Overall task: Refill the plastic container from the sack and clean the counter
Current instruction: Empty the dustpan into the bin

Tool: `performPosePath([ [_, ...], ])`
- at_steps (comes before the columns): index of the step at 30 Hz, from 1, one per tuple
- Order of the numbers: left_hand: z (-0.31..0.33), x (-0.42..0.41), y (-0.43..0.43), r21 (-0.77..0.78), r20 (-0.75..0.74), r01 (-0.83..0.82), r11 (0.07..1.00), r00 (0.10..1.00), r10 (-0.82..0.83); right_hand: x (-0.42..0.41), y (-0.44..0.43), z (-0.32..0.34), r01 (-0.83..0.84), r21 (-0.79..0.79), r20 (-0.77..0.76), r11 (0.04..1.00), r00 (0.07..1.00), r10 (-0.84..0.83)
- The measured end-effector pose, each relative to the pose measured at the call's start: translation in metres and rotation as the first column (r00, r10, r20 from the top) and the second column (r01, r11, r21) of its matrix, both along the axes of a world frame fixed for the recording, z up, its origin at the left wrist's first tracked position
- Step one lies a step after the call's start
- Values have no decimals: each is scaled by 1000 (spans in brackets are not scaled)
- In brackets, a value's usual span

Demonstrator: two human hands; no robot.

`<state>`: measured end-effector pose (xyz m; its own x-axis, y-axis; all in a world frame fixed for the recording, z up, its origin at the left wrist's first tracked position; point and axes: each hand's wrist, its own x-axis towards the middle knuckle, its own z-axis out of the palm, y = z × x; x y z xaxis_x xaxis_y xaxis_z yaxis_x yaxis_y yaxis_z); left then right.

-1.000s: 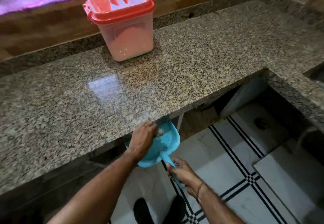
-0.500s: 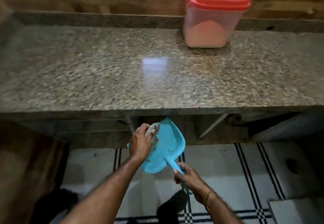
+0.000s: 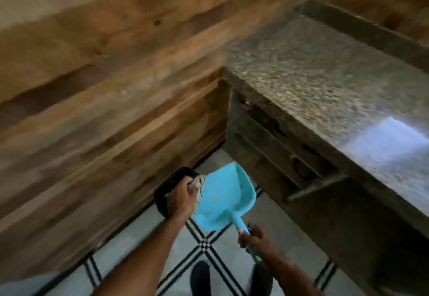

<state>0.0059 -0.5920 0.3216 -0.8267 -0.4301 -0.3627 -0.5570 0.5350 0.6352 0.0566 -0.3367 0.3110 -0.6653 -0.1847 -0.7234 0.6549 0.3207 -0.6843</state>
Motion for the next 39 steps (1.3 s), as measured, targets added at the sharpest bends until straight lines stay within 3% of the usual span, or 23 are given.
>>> performPosePath([
  [6, -66, 11, -85, 5, 53, -239, 971, 970, 239, -51, -104, -54, -144, 2, 71, 990, 987, 144],
  [14, -211, -16, -132, 40, 118, -482, 876, 872, 474, -119, -200, -248, -291, 144, 234, 946, 939, 253],
  [18, -286, -25, -144, 77, 128, -582, 810, 811, 571, -151, -250, -329, -269, 195, 153, 943, 958, 242],
  [21, -316, -27, -146, 92, 129, -631, 770, 775, 619, -158, -263, -372, -323, 183, 204, 929, 936, 286],
  [27, -324, -18, -143, 165, 134, -726, 667, 687, 714, -128, -253, -347, -270, 212, 130, 939, 960, 247],
  [31, -327, -20, -153, 271, 126, -813, 516, 561, 818, -120, -254, -339, -284, 111, -23, 952, 957, 288],
  [36, -358, -25, -167, 453, 139, -818, 355, 458, 878, -125, -274, -392, -251, -31, -38, 967, 967, 250],
  [39, -381, -23, -169, 539, 183, -798, 268, 422, 888, -123, -278, -440, -308, 77, -101, 948, 944, 315],
])
